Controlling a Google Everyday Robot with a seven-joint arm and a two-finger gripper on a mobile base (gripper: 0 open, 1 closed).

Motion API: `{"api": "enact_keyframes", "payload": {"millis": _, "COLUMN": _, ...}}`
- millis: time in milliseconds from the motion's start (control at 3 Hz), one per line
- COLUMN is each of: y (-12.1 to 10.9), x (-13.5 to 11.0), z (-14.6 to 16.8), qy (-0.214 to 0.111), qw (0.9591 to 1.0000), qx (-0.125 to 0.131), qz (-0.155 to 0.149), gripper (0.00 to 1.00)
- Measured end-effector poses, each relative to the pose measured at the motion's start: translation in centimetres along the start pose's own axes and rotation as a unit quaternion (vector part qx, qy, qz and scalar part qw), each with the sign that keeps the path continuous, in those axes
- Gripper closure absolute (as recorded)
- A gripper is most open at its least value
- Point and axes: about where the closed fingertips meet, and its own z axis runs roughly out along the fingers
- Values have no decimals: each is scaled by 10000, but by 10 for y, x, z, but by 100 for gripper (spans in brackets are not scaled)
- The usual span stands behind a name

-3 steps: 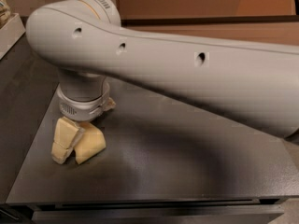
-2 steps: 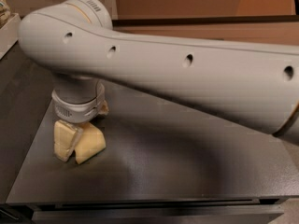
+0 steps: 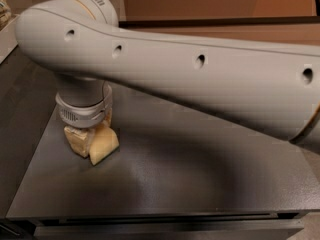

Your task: Pick sponge

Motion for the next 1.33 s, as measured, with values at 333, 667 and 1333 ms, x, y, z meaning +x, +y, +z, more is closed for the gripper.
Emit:
{"api": "enact_keyframes", "payload": {"millis": 333, "y": -8, "x": -2, "z": -23, "qy": -87, "qw": 9999, "qx": 18, "qz": -141, "gripper": 87}}
{"api": "enact_keyframes", "payload": {"millis": 667, "y": -22, "x": -1, "z": -54, "qy": -206, "qw": 9991, "qx": 58, "qz": -356, "gripper": 100}}
{"api": "enact_keyframes", "payload": {"millis": 1333, "y": -54, "x": 6, "z": -121, "qy": -443, "qw": 9949, "qx": 226, "qz": -875, "gripper": 100}}
